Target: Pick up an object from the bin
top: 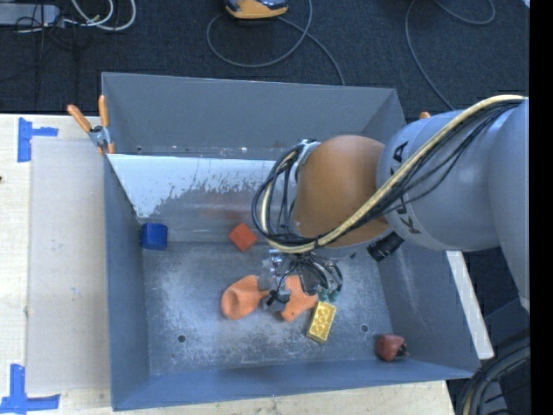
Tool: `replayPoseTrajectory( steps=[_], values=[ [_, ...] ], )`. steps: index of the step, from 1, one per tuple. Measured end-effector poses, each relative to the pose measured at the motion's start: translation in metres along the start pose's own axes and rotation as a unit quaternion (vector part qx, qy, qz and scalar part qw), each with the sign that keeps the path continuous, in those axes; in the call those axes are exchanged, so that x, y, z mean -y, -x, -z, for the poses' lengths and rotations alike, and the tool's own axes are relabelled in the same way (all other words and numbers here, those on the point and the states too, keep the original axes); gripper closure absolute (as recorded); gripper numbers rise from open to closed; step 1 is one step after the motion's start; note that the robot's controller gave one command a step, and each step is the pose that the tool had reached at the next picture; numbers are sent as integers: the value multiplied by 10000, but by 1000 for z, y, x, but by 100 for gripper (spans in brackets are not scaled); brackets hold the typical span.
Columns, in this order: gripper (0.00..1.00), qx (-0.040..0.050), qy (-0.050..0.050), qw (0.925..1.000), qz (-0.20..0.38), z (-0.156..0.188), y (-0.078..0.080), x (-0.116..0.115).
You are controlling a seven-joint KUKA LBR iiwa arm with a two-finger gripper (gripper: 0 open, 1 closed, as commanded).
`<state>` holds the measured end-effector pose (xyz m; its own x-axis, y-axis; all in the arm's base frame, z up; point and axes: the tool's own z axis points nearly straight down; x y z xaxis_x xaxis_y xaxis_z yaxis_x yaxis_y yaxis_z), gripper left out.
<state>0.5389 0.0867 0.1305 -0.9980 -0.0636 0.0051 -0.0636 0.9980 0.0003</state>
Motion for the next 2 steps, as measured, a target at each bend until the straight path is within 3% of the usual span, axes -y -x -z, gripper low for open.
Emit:
replayPoseTrajectory(
  steps=[2],
  values=[
    [100, 5, 2, 10000, -3, 18, 0, 0]
  ],
)
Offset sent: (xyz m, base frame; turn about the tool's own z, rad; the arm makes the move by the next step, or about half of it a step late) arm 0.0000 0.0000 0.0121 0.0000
